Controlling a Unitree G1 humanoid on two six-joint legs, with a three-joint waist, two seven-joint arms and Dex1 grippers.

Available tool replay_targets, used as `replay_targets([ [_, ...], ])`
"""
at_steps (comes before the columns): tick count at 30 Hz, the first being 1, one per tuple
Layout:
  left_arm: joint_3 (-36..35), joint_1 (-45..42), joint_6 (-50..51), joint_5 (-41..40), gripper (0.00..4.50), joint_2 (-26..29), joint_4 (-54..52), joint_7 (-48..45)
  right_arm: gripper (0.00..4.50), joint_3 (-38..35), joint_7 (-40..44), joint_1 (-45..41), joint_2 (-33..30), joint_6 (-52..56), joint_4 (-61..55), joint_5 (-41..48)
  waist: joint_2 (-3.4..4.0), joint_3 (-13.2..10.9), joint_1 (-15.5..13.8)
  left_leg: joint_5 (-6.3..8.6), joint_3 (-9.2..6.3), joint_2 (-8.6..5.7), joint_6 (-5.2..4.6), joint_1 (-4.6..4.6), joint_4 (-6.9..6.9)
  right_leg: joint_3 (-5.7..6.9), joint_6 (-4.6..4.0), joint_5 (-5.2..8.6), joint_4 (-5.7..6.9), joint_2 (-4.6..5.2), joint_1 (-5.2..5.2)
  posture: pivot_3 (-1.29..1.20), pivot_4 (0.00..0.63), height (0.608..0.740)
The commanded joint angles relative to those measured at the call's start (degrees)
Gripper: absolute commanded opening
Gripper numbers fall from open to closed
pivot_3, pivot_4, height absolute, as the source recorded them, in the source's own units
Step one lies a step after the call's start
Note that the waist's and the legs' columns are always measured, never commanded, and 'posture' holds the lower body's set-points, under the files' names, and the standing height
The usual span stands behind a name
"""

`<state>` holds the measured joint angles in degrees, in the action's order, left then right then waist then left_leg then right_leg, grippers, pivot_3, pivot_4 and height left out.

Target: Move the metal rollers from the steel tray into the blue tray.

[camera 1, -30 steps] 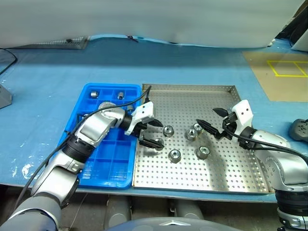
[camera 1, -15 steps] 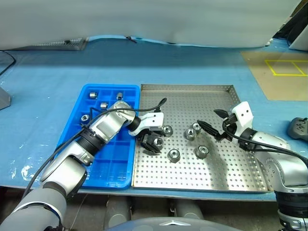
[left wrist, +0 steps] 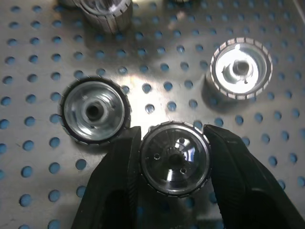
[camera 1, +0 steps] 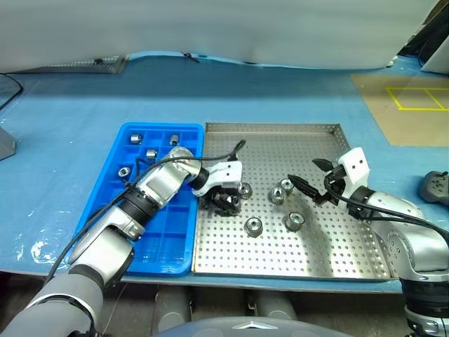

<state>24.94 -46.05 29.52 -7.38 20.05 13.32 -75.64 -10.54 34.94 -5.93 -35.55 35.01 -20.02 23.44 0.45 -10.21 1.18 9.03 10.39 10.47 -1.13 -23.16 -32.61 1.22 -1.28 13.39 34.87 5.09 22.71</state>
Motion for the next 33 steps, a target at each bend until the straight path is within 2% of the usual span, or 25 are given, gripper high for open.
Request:
replay_targets([
  [1, -11.04, 0.22, 12.18, -10.70, 1.70, 1.67, -9.23, 1.55, 4.50, -0.54, 0.82, -1.96, -0.12, -0.69, -0.12, 1.11, 0.00, 0.00, -0.06, 0.00, 0.00, 0.01, 0.00, 0.01, 0.01, 0.00, 0.00, 0.00, 0.01, 0.00, 0.01, -0.33, 0.150, 0.740],
  [5, -19.27, 3.31, 21.20, -17.09, 1.70, 4.53, -16.29, 6.80, 4.50, 1.39, 2.18, -4.21, -0.01, -1.52, 2.43, 0.35, 0.06, 0.03, -0.18, 0.00, 0.00, 0.01, 0.00, 0.03, 0.08, 0.01, -0.01, 0.01, -0.01, -0.02, 0.02, -0.27, 0.150, 0.740],
  [9, -27.29, 6.90, 15.95, -12.46, 1.70, 3.26, -16.66, 23.68, 4.50, 3.95, 3.92, -7.55, 0.45, -2.70, 5.84, -0.36, 0.06, 0.03, -0.53, 0.00, -0.01, 0.00, 0.01, -0.05, 0.03, 0.06, -0.01, 0.01, -0.02, 0.00, 0.02, -0.22, 0.150, 0.740],
  [11, -29.94, 8.37, 10.96, -8.72, 1.70, 1.61, -16.02, 33.36, 4.50, 5.21, 4.82, -9.05, 0.68, -3.28, 7.46, -0.68, 0.04, 0.03, -0.72, 0.05, -0.04, 0.00, 0.09, -0.07, -0.03, 0.07, -0.01, 0.01, -0.02, 0.00, 0.00, -0.19, 0.150, 0.740],
  [14, -32.88, 15.32, 5.28, -3.26, 1.70, -1.28, -22.06, 46.54, 4.50, 7.53, 6.64, -12.05, 1.10, -4.61, 10.99, -1.62, 0.01, 0.01, -1.07, 0.11, -0.07, 0.00, 0.07, -0.13, -0.11, 0.11, -0.01, 0.00, -0.05, 0.02, -0.05, -0.14, 0.150, 0.740],
  [18, -35.21, 28.29, 9.96, 0.06, 1.70, -6.22, -35.97, 58.63, 4.50, 10.53, 9.48, -15.87, 1.94, -6.61, 15.78, -2.96, -0.05, 0.04, -2.00, 0.15, -0.06, 0.03, -0.25, -0.34, -0.17, 0.06, -0.01, -0.01, -0.12, 0.02, 0.18, -0.06, 0.150, 0.740],
  [22, -40.98, 33.05, 14.32, 2.50, 1.70, -14.15, -44.06, 72.67, 4.50, 11.83, 11.27, -17.29, 2.27, -8.50, 18.65, -4.11, -0.17, -0.03, -3.56, 0.05, -0.10, 0.29, -0.10, -0.54, -0.15, 0.37, -0.02, 0.00, -0.06, -0.05, 0.34, 0.00, 0.150, 0.740],
  [27, -36.88, 41.77, 16.56, 5.38, 1.70, -16.96, -53.39, 76.72, 4.50, 14.18, 13.68, -20.48, 4.19, -11.08, 23.78, -5.50, -0.26, -0.04, -4.45, 0.05, -0.13, 0.25, 0.08, -0.41, -0.17, 0.40, -0.09, -0.05, -0.13, 0.01, 0.08, 0.06, 0.150, 0.740],
  [33, -38.12, 49.71, 19.91, 3.35, 1.70, -15.23, -59.16, 74.39, 4.50, 15.28, 15.74, -24.40, 5.97, -13.97, 29.41, -7.02, -0.33, -0.05, -5.62, 0.01, -0.21, 0.27, 0.17, -0.37, -0.10, 0.41, -0.07, -0.05, -0.10, -0.02, 0.11, 0.10, 0.150, 0.740],
])
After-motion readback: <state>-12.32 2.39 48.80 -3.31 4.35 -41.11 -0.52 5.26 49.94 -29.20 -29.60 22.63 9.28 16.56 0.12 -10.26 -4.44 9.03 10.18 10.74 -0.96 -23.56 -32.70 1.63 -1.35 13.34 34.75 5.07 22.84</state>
